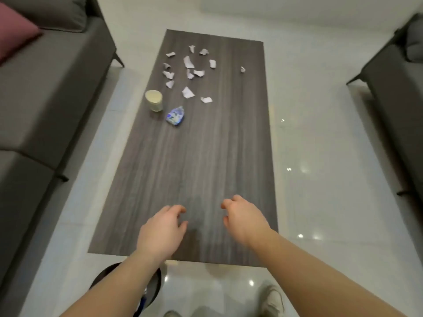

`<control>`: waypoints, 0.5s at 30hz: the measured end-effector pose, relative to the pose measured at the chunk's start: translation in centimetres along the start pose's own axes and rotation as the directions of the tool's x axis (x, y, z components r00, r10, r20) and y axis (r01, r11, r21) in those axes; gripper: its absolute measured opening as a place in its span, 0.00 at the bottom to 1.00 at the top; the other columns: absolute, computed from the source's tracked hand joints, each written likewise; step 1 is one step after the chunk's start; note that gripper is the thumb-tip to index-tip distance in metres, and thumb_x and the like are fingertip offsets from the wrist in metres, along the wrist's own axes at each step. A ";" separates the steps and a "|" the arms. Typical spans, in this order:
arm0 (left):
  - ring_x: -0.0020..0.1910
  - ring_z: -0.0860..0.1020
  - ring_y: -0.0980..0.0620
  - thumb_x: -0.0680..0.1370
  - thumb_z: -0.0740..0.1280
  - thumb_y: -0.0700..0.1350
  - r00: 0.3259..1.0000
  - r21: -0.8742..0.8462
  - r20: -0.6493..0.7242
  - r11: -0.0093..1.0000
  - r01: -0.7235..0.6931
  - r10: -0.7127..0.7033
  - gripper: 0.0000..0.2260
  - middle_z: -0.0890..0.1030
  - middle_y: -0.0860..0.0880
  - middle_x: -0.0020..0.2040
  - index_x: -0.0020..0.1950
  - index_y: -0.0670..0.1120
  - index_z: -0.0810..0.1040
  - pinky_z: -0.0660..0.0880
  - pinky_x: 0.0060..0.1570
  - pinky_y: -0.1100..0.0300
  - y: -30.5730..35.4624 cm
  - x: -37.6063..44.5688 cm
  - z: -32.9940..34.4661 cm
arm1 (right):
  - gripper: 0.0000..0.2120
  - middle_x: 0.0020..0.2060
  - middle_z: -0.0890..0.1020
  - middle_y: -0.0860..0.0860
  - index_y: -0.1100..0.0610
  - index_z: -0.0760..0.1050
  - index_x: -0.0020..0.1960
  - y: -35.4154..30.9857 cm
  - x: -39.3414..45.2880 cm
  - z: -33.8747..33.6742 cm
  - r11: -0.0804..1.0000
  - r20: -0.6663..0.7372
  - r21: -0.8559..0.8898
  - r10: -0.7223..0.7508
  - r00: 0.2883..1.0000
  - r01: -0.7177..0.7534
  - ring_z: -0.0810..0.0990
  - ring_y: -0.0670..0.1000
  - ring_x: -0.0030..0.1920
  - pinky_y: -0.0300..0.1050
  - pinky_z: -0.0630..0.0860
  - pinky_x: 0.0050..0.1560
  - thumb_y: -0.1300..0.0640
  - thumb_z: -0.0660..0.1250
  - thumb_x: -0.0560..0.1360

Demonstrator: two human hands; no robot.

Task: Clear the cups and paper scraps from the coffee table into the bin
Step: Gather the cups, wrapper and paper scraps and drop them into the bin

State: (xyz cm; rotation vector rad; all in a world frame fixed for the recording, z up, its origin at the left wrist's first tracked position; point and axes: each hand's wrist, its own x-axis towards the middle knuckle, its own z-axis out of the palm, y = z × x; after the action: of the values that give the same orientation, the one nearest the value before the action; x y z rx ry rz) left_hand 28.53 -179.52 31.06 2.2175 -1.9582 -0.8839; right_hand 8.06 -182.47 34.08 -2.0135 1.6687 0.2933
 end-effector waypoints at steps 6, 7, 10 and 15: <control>0.56 0.78 0.52 0.78 0.62 0.55 0.993 0.072 0.099 0.995 -0.075 0.067 0.14 0.77 0.58 0.58 0.64 0.59 0.73 0.76 0.54 0.53 9.5 0.9 5.9 | 0.13 0.56 0.74 0.55 0.57 0.73 0.62 12.6 -2.2 0.7 0.994 0.038 0.054 0.094 0.995 -0.096 0.79 0.60 0.52 0.52 0.77 0.52 0.61 0.58 0.78; 0.56 0.78 0.52 0.78 0.62 0.55 0.993 0.093 0.096 0.992 -0.083 0.074 0.14 0.77 0.58 0.58 0.63 0.59 0.73 0.76 0.53 0.53 11.1 1.2 6.7 | 0.13 0.56 0.75 0.55 0.57 0.73 0.61 14.8 -2.3 0.6 0.993 0.040 0.064 0.100 0.994 -0.103 0.79 0.60 0.51 0.52 0.77 0.53 0.61 0.58 0.78; 0.56 0.78 0.52 0.77 0.63 0.54 0.994 0.117 0.083 0.990 -0.081 0.071 0.12 0.78 0.58 0.57 0.61 0.58 0.75 0.76 0.53 0.53 15.9 2.8 8.6 | 0.13 0.56 0.75 0.56 0.57 0.73 0.62 21.2 -2.7 -0.2 0.988 0.045 0.087 0.120 0.992 -0.124 0.79 0.60 0.52 0.52 0.77 0.53 0.62 0.59 0.78; 0.56 0.78 0.52 0.77 0.64 0.53 0.997 0.090 0.063 0.995 -0.044 0.039 0.13 0.79 0.56 0.57 0.61 0.56 0.75 0.75 0.54 0.55 23.6 6.7 11.6 | 0.15 0.57 0.74 0.55 0.57 0.71 0.62 29.8 -3.2 -2.3 0.995 0.096 -0.004 0.097 0.991 -0.097 0.77 0.58 0.51 0.49 0.77 0.48 0.65 0.59 0.77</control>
State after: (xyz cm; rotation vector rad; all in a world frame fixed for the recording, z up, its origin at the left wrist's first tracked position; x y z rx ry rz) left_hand 2.49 -186.54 28.29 2.2141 -2.1050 -0.8851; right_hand -21.72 -184.43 30.34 -1.8904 1.7086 0.4175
